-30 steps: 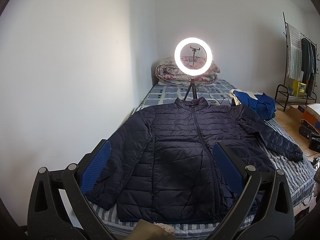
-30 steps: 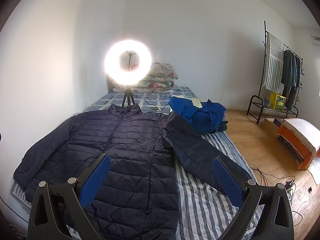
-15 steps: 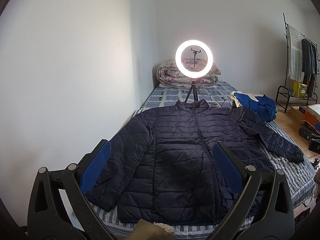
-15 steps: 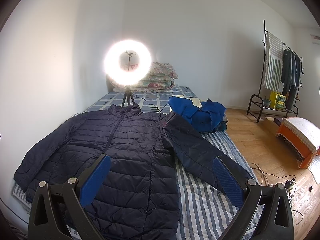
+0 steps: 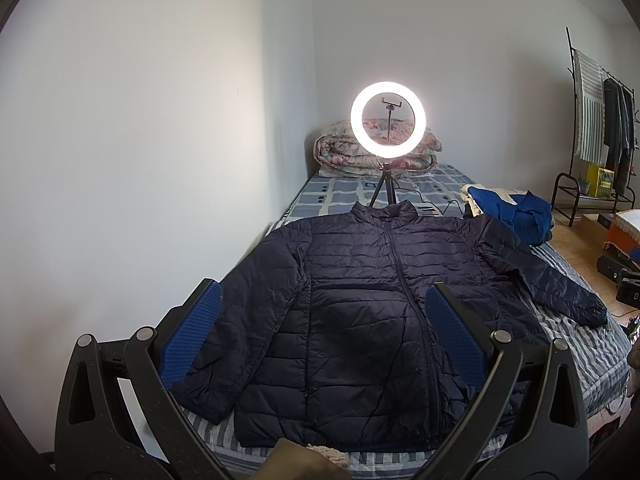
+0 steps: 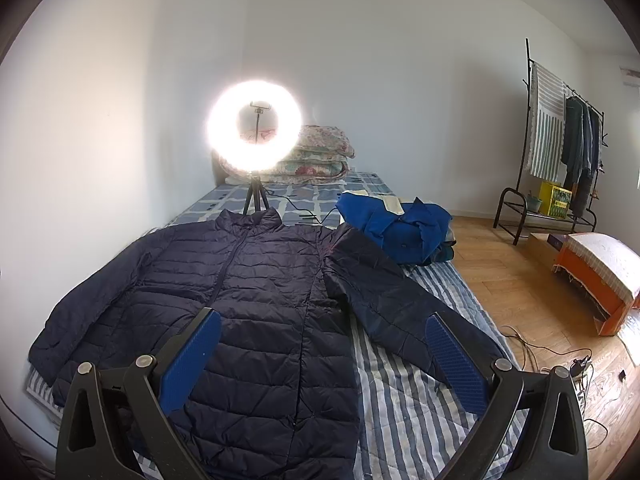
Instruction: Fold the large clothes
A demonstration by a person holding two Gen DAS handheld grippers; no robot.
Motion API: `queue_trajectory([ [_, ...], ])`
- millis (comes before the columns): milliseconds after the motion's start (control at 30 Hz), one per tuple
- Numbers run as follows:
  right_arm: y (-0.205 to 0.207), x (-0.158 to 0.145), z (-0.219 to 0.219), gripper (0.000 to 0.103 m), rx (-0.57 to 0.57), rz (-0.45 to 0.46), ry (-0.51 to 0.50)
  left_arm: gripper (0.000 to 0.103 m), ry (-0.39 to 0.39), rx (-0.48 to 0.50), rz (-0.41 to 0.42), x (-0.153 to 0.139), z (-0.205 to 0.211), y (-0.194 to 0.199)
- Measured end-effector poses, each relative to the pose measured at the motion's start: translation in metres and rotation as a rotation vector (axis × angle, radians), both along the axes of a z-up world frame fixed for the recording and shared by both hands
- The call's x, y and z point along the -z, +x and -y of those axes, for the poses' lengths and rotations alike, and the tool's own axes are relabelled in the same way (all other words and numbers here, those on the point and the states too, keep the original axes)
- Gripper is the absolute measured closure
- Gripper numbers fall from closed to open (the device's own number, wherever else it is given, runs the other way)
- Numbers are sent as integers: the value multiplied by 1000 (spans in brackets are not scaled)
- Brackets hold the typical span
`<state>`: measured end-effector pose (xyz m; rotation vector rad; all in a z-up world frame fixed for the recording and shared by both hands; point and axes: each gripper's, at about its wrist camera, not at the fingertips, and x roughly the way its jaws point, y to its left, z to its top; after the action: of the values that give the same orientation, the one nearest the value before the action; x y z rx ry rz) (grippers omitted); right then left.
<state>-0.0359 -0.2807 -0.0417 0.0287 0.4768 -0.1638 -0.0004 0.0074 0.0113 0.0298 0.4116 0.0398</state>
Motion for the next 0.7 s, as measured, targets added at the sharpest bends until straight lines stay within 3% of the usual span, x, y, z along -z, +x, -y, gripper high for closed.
queue_trajectory([
  [700,1,-1,-1,0,-3,3,6,0,0,-4,6,1,1,-4],
])
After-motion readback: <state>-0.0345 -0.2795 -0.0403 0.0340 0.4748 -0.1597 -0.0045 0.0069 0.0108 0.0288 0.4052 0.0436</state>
